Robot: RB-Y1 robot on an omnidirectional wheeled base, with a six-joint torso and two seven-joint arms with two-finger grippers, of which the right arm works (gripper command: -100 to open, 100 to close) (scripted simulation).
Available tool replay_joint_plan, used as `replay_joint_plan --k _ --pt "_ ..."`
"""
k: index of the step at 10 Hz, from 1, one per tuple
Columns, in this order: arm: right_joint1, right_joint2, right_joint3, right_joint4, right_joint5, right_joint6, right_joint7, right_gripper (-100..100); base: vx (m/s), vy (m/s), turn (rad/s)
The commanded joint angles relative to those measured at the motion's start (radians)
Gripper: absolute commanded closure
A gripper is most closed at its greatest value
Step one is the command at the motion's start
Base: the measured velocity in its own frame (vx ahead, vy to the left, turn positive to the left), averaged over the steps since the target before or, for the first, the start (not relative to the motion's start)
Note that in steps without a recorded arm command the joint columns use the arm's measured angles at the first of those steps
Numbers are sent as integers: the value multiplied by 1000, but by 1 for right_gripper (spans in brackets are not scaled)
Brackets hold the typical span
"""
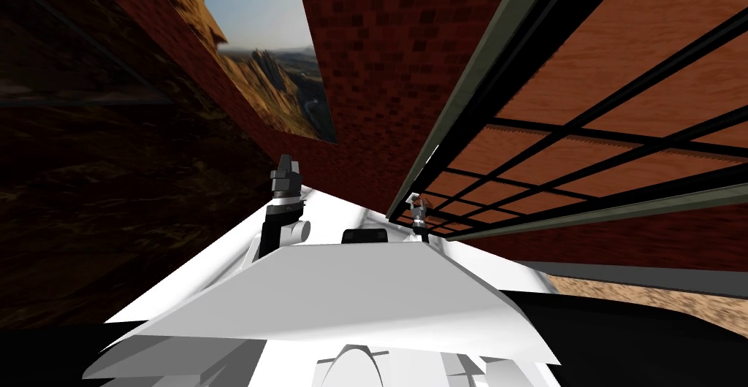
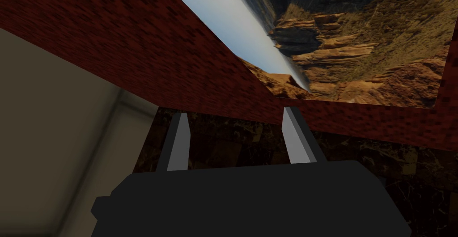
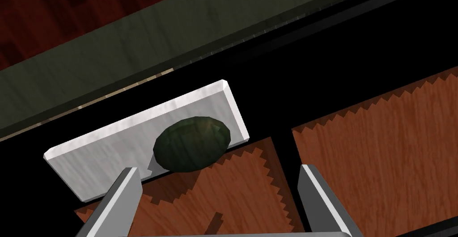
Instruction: Pull the door open
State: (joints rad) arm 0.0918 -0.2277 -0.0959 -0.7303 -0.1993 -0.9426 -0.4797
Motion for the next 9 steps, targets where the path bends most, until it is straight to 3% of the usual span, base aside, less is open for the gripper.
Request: replay_joint_plan --k 1,9 --pt "-7 5 10 -1 -28 7 -50 -100 -70 -7 56" --pt "-25 21 39 -7 -107 27 -229 -100 -56 -9 34"
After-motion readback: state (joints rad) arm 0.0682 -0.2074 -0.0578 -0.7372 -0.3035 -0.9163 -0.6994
